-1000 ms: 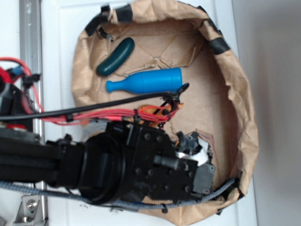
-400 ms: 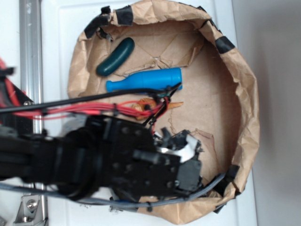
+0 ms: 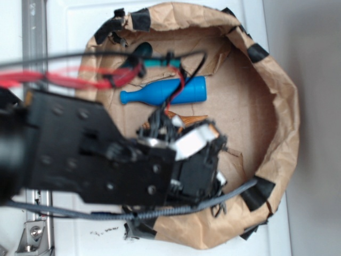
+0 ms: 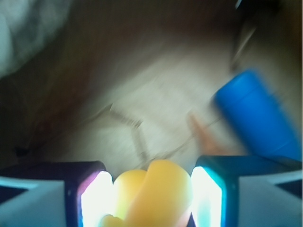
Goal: Grab the yellow duck.
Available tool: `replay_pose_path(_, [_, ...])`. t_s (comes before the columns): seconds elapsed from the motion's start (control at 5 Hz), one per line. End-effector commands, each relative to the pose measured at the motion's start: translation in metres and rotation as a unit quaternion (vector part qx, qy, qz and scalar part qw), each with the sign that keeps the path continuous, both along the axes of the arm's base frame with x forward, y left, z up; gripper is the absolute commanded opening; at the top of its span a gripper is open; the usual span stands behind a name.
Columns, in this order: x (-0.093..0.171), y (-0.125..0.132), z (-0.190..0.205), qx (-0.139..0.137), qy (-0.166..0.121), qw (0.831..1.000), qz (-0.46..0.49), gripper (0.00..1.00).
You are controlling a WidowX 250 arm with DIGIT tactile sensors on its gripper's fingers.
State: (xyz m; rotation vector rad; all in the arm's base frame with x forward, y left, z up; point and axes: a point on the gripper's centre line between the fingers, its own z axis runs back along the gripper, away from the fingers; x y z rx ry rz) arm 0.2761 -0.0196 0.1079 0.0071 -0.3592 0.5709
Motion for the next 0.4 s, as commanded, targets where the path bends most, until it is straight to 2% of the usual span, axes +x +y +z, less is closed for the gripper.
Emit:
replay_pose_path(0.0, [0.0142, 0.0233, 0.0401, 0.043, -0.044, 0.998, -0.009, 0.0])
replay_pose_path(0.2, [0.0139, 0.0217, 0.0357, 0.044, -0.036, 0.998, -0.018, 0.0])
